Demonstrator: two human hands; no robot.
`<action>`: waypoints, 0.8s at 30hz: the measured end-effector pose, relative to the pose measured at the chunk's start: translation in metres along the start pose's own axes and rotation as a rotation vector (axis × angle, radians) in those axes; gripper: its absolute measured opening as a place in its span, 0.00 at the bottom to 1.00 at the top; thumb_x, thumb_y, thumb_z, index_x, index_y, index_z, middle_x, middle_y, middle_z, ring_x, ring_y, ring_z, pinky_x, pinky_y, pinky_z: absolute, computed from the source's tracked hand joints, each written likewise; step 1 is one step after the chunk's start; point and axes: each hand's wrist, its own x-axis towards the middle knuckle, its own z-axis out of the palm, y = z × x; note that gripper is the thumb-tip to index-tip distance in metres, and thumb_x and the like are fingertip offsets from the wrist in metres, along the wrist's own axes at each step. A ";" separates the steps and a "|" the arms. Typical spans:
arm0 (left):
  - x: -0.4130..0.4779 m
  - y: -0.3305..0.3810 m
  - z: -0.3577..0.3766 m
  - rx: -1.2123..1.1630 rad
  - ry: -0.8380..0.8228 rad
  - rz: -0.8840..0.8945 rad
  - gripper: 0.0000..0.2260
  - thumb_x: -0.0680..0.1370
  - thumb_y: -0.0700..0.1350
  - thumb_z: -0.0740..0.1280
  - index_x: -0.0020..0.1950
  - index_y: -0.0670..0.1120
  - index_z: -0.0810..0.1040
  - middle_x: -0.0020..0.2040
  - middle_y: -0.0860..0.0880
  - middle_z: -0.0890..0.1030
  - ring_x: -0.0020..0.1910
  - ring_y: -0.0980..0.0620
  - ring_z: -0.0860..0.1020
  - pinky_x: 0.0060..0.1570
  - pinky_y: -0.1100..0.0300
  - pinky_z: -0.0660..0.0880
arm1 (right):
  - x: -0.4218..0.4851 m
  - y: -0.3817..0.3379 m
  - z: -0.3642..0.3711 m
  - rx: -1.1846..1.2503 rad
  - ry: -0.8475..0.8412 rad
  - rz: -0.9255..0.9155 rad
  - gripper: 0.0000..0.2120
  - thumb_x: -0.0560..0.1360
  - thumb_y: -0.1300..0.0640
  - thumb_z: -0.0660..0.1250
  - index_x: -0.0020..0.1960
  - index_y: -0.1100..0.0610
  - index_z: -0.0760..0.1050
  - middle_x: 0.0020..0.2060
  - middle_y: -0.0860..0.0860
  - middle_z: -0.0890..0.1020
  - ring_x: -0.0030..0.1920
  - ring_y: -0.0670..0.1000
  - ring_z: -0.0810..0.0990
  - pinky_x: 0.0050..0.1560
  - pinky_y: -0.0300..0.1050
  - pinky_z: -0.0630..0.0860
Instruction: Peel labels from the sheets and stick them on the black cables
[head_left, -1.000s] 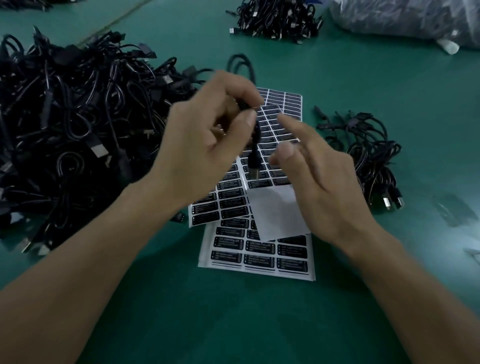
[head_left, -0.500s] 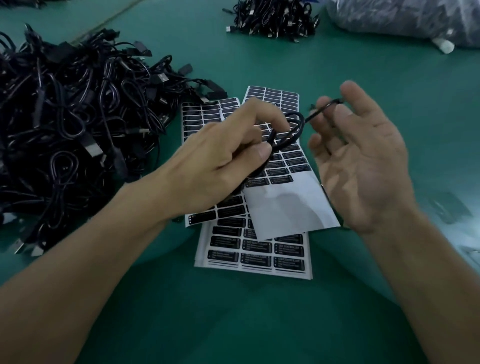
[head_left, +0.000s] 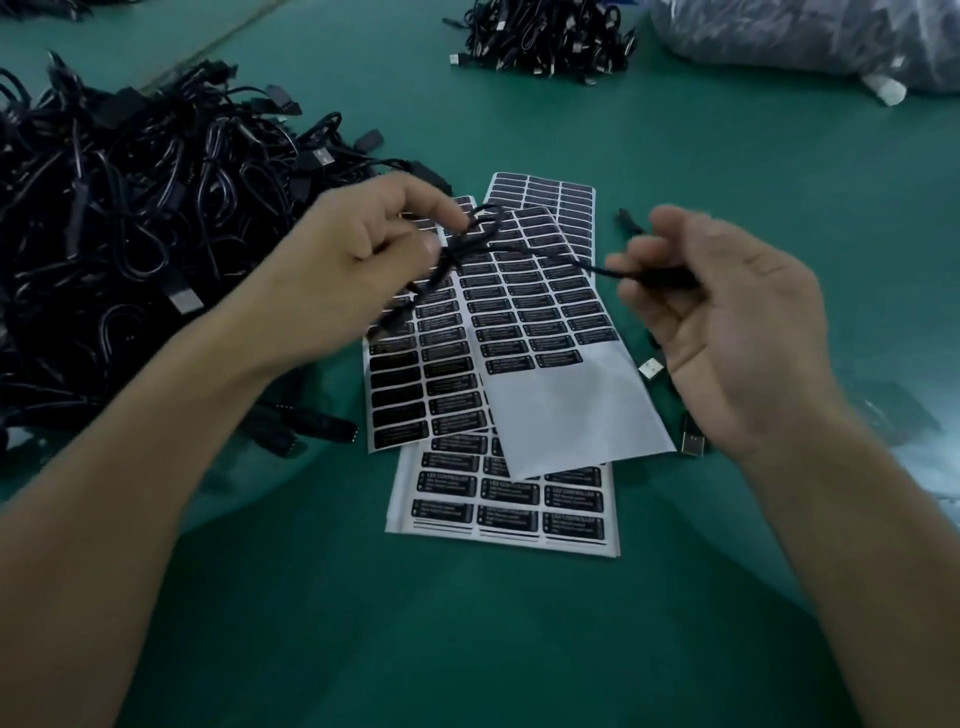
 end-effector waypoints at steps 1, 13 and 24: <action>0.000 -0.001 -0.004 0.011 0.022 -0.015 0.11 0.84 0.39 0.62 0.54 0.55 0.79 0.23 0.55 0.69 0.20 0.58 0.62 0.22 0.64 0.65 | 0.000 0.002 0.000 -0.100 -0.028 0.001 0.08 0.83 0.63 0.61 0.53 0.60 0.79 0.39 0.53 0.86 0.45 0.54 0.86 0.47 0.41 0.81; -0.005 0.022 0.022 0.525 0.131 0.158 0.13 0.78 0.55 0.67 0.55 0.50 0.83 0.49 0.52 0.76 0.51 0.53 0.70 0.52 0.58 0.63 | -0.011 0.016 0.010 -0.592 -0.227 -0.191 0.13 0.74 0.65 0.74 0.51 0.47 0.82 0.42 0.48 0.86 0.40 0.47 0.85 0.36 0.36 0.78; -0.006 0.017 0.051 0.300 -0.054 0.149 0.13 0.83 0.54 0.62 0.50 0.48 0.82 0.39 0.55 0.82 0.39 0.53 0.79 0.41 0.47 0.78 | -0.015 0.016 0.009 -1.012 -0.038 -0.402 0.06 0.80 0.55 0.67 0.55 0.51 0.81 0.41 0.40 0.83 0.44 0.40 0.82 0.49 0.35 0.78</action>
